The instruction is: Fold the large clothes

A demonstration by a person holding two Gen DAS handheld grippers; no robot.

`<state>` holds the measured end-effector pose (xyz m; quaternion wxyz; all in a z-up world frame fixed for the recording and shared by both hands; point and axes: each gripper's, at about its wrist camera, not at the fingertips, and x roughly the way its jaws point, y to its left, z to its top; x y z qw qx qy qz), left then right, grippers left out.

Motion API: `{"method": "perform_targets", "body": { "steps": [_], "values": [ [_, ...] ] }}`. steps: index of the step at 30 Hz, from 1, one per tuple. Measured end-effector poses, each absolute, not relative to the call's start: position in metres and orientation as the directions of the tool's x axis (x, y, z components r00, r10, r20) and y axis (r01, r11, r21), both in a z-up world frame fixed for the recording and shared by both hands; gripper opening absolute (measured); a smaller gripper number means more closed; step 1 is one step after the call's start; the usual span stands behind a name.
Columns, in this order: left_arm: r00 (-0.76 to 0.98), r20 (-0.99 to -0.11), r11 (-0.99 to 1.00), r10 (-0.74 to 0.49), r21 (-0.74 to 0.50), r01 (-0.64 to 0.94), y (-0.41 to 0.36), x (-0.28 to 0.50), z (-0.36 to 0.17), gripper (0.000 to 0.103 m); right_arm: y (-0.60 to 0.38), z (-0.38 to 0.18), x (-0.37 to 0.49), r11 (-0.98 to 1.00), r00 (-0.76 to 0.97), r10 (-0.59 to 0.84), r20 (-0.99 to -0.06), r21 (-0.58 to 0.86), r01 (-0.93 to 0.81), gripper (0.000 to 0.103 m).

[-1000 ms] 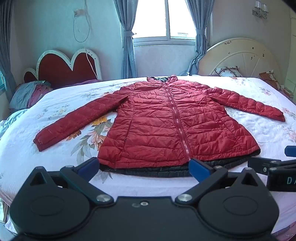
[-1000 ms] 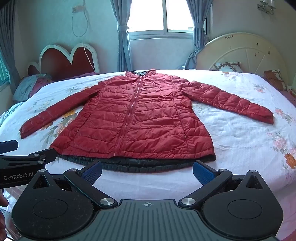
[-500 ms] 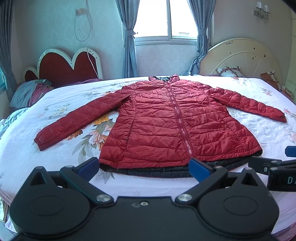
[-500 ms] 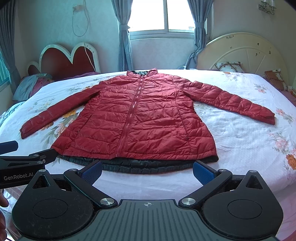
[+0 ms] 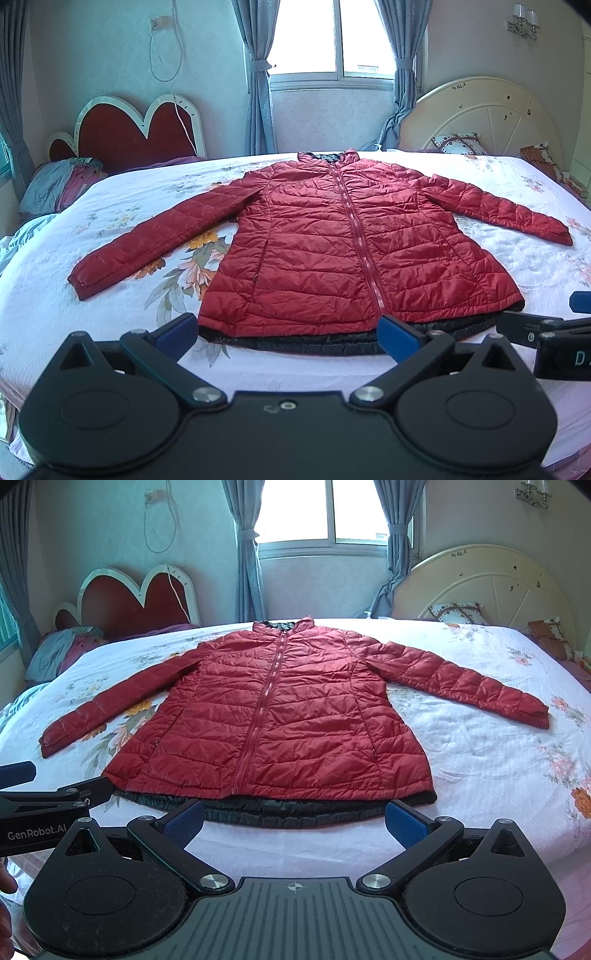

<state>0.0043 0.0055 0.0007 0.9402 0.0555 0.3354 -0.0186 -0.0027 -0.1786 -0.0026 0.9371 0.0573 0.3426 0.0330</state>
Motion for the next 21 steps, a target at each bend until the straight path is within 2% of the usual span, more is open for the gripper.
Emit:
{"method": "perform_targets", "body": {
  "steps": [21],
  "values": [
    [0.771, -0.637, 0.993, 0.000, 0.091, 0.076, 0.0054, 0.0052, -0.0003, 0.103, -0.1795, -0.0015, -0.0022, 0.992, 0.764, 0.096, -0.638, 0.127, -0.018, 0.103]
  ]
}}
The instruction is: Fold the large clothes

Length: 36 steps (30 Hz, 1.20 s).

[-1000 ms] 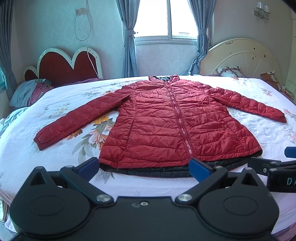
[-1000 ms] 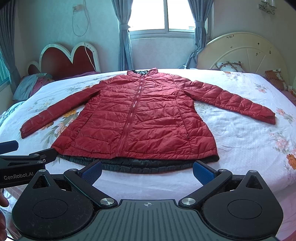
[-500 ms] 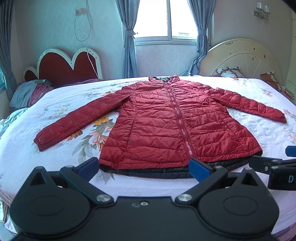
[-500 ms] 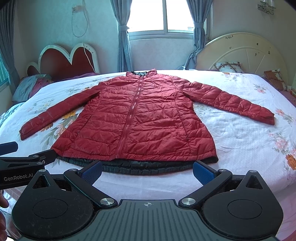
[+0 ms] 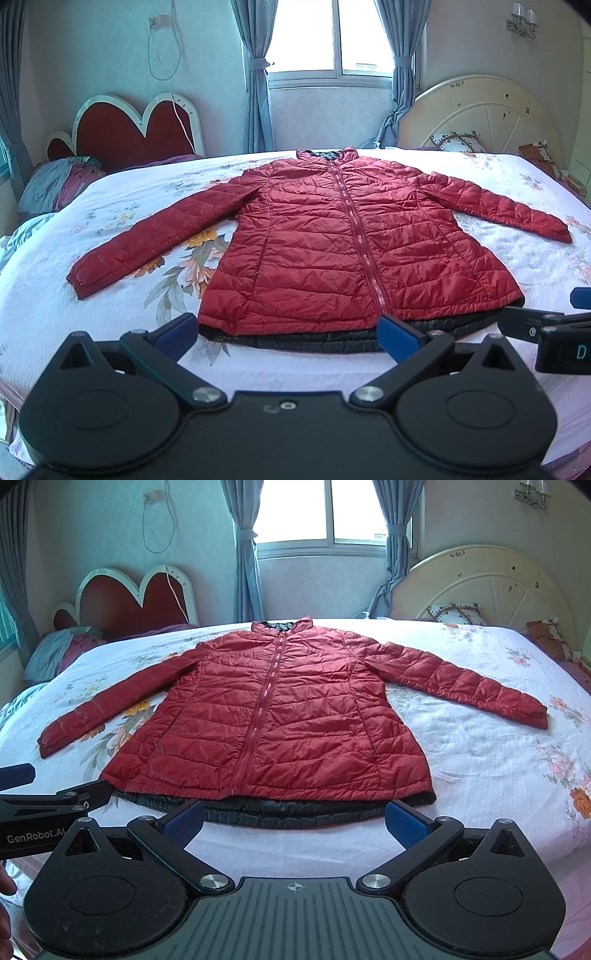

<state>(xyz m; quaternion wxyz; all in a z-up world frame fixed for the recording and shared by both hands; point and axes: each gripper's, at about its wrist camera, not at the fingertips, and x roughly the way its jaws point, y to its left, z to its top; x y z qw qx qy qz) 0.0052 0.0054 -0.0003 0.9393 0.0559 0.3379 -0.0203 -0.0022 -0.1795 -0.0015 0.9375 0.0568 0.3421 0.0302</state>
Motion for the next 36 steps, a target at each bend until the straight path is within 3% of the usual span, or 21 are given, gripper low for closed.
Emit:
{"method": "perform_targets", "body": {
  "steps": [36],
  "values": [
    [0.755, -0.655, 0.992, -0.022, 0.082, 0.100, 0.0044, 0.0021, -0.0052, 0.103, -0.1839, -0.0025, -0.0016, 0.992, 0.767, 0.089, -0.636, 0.125, -0.011, 0.103]
  ]
}}
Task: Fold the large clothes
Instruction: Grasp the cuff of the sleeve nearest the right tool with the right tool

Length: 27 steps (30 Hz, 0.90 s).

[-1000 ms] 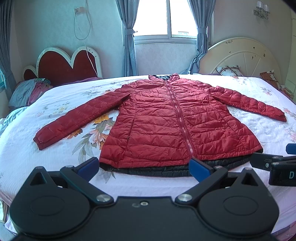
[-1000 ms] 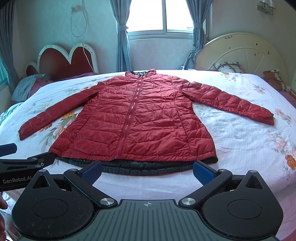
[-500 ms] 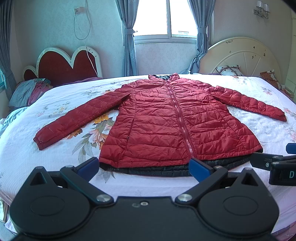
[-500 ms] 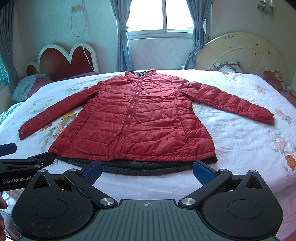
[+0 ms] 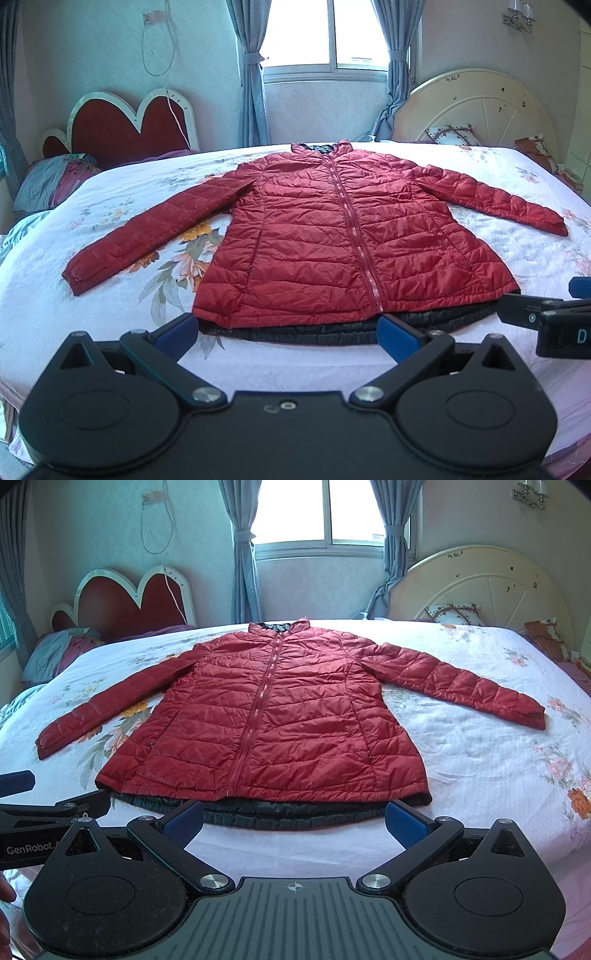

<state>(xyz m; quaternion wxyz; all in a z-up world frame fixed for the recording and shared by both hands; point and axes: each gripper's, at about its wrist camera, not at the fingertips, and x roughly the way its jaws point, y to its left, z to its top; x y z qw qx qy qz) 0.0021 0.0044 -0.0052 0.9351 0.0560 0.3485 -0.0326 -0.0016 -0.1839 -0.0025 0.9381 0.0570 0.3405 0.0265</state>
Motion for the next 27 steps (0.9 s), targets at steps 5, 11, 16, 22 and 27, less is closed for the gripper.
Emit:
{"method": "perform_targets", "body": {
  "steps": [5, 11, 16, 22, 27],
  "values": [
    [0.731, -0.674, 0.991, -0.107, -0.013, 0.133, 0.009, 0.009, -0.004, 0.103, -0.190, -0.001, 0.000, 0.992, 0.782, 0.069, -0.620, 0.127, 0.013, 0.103],
    [0.711, -0.661, 0.970, -0.239, -0.127, 0.208, 0.009, 0.021, 0.005, 0.103, -0.212, 0.012, 0.000, 0.987, 0.834, -0.025, -0.552, 0.119, 0.109, 0.103],
    [0.729, -0.631, 0.963, -0.265, -0.131, 0.237, 0.001, 0.033, 0.015, 0.103, -0.230, 0.023, 0.004, 0.969, 0.856, -0.077, -0.511, 0.163, 0.185, 0.103],
    [0.753, -0.599, 0.961, -0.271, -0.118, 0.251, -0.007, 0.049, 0.012, 0.103, -0.246, 0.026, 0.009, 0.951, 0.859, -0.145, -0.492, 0.170, 0.257, 0.103],
    [0.786, -0.561, 0.962, -0.262, -0.087, 0.259, -0.020, 0.070, 0.004, 0.103, -0.273, 0.017, 0.024, 0.927, 0.846, -0.205, -0.492, 0.180, 0.329, 0.103]
  ]
}}
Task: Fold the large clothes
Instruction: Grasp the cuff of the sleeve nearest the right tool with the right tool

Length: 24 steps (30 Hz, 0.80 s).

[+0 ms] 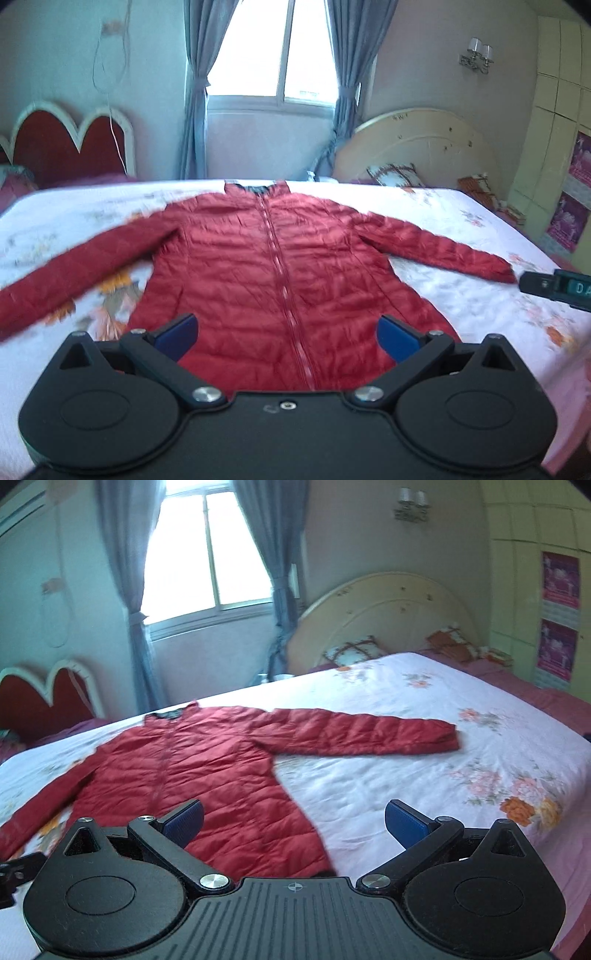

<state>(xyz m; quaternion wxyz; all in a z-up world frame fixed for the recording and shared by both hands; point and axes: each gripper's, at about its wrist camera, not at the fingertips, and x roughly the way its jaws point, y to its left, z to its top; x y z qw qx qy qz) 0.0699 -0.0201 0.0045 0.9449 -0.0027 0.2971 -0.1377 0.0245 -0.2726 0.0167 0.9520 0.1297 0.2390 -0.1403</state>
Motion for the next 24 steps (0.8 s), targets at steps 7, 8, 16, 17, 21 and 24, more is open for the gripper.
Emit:
{"method": "perform_targets", "body": {
  "steps": [7, 8, 16, 17, 21, 24],
  "values": [
    [0.789, -0.574, 0.974, -0.220, -0.093, 0.205, -0.046, 0.137, -0.012, 0.103, -0.333, -0.014, 0.079, 0.889, 0.812, -0.262, -0.521, 0.197, 0.413, 0.103],
    [0.780, -0.588, 0.975, -0.214, -0.082, 0.205, -0.052, 0.148, -0.016, 0.103, -0.343, -0.020, 0.090, 0.885, 0.806, -0.265, -0.530, 0.198, 0.421, 0.103],
    [0.712, -0.678, 0.978, -0.183, -0.050, 0.204, -0.110, 0.250, -0.059, 0.102, -0.447, -0.067, 0.176, 0.809, 0.756, -0.302, -0.581, 0.263, 0.525, 0.102],
    [0.712, -0.683, 0.980, -0.166, -0.036, 0.194, -0.116, 0.260, -0.063, 0.102, -0.460, -0.072, 0.184, 0.797, 0.749, -0.305, -0.588, 0.273, 0.539, 0.092],
    [0.705, -0.698, 0.985, -0.125, -0.002, 0.173, -0.138, 0.301, -0.080, 0.102, -0.513, -0.101, 0.214, 0.716, 0.712, -0.281, -0.643, 0.354, 0.602, 0.044],
    [0.698, -0.707, 0.984, -0.110, 0.021, 0.177, -0.150, 0.327, -0.089, 0.102, -0.541, -0.123, 0.226, 0.663, 0.689, -0.264, -0.675, 0.392, 0.637, 0.044]
  ]
}}
